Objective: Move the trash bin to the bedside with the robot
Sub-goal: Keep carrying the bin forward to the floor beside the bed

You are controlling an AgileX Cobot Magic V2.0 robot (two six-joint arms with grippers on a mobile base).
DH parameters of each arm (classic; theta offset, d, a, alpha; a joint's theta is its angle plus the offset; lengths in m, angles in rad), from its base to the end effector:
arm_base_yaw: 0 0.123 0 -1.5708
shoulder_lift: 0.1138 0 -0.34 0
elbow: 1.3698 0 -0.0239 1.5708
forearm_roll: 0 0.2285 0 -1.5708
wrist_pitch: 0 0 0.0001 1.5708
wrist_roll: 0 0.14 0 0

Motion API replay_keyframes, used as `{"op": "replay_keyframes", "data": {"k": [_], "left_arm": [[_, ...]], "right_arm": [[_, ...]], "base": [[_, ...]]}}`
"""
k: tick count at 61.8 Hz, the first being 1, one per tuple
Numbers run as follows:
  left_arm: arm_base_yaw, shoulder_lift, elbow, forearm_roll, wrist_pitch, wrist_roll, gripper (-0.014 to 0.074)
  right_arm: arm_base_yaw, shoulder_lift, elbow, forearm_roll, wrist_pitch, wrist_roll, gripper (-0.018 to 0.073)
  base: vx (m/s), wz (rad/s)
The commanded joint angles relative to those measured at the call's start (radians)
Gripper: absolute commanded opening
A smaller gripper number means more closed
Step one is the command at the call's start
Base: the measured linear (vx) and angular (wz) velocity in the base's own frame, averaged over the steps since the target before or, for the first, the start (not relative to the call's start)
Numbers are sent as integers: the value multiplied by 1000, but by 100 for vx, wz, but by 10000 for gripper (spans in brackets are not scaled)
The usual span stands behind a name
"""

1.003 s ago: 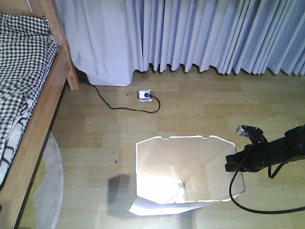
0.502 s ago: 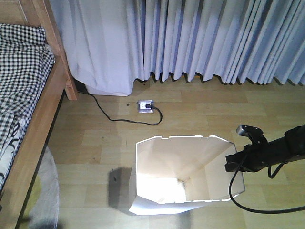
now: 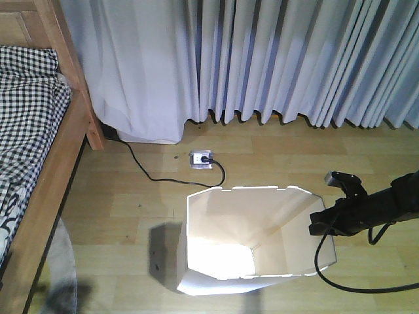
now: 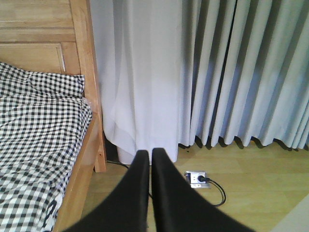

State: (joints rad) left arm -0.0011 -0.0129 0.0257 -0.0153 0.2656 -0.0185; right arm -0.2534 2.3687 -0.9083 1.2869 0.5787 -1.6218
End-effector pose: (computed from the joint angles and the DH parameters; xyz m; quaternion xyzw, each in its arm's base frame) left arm 0.0252 -0.0006 0.1714 -0.0111 0.7713 -0.0125 0.6363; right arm 0.3466 -0.0138 -0.0072 -0.0662 0.9597 0.2565 0.0934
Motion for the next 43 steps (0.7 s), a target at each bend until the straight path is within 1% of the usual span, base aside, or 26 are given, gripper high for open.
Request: {"op": "replay_keyframes", "data": {"k": [1,43], "left_arm": [[1,-15,19,-4,-69,-4,-6],[1,-15,19,-4,-69,-4,-6]], "right_arm": [[-2,-71,-10,47,228,4,-6],[-2,-71,-10,47,228,4,-6]], "base": [[14,0],[15,0]]}}
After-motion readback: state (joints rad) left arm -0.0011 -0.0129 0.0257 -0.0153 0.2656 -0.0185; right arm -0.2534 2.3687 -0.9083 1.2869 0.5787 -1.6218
